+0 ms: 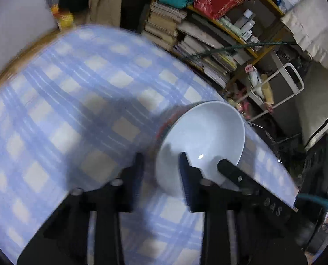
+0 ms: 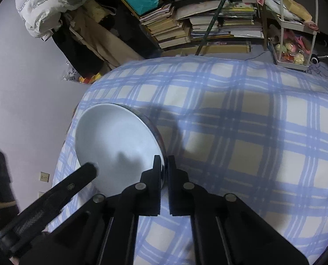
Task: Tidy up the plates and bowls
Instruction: 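Grasp the red-patterned bowl rim with the left tool while the right tool grasps it, then carry the red-patterned bowl into the nested white bowls with both tools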
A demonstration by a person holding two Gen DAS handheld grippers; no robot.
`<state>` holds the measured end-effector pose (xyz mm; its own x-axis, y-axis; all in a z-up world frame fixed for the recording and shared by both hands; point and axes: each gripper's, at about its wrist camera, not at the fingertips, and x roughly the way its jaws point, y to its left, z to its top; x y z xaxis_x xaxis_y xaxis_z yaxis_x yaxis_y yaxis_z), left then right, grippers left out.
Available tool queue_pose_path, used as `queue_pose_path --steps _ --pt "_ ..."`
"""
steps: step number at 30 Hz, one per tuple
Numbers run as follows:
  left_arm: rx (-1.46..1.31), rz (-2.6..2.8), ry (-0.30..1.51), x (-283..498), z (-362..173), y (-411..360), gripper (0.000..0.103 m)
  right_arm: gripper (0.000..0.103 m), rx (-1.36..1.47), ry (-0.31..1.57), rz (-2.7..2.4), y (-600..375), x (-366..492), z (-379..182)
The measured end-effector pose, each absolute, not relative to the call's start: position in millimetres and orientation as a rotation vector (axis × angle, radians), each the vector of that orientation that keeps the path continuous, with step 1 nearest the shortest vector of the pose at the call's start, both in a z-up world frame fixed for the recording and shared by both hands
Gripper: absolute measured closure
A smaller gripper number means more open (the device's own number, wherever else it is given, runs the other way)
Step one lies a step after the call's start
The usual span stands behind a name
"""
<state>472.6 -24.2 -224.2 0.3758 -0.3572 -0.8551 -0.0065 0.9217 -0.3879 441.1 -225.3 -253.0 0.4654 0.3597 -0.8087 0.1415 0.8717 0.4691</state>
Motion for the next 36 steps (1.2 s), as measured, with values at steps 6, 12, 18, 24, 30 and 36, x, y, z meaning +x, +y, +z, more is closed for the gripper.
queue_pose_path --steps 6,12,18,24,30,36 --pt "-0.259 -0.193 1.173 475.2 -225.1 -33.6 0.097 0.096 0.500 1.124 0.129 -223.1 439.6 -246.5" --pt "-0.185 -0.210 1.147 456.4 -196.2 -40.2 0.096 0.096 0.408 1.132 0.122 -215.4 431.5 -219.9" --pt "-0.199 -0.229 1.123 436.1 -167.7 -38.5 0.096 0.095 0.332 1.117 0.128 -213.3 412.2 -185.6" --pt "-0.151 -0.217 1.115 407.7 -140.4 -52.8 0.095 0.095 0.323 1.090 0.117 -221.5 384.7 -157.6" --pt "-0.123 -0.218 1.069 369.0 -117.6 -66.5 0.095 0.095 0.309 1.056 0.100 -228.2 345.6 -135.0" --pt "-0.144 -0.257 1.074 331.2 -108.7 -71.3 0.095 0.095 0.330 1.051 0.111 -239.2 308.5 -125.9"
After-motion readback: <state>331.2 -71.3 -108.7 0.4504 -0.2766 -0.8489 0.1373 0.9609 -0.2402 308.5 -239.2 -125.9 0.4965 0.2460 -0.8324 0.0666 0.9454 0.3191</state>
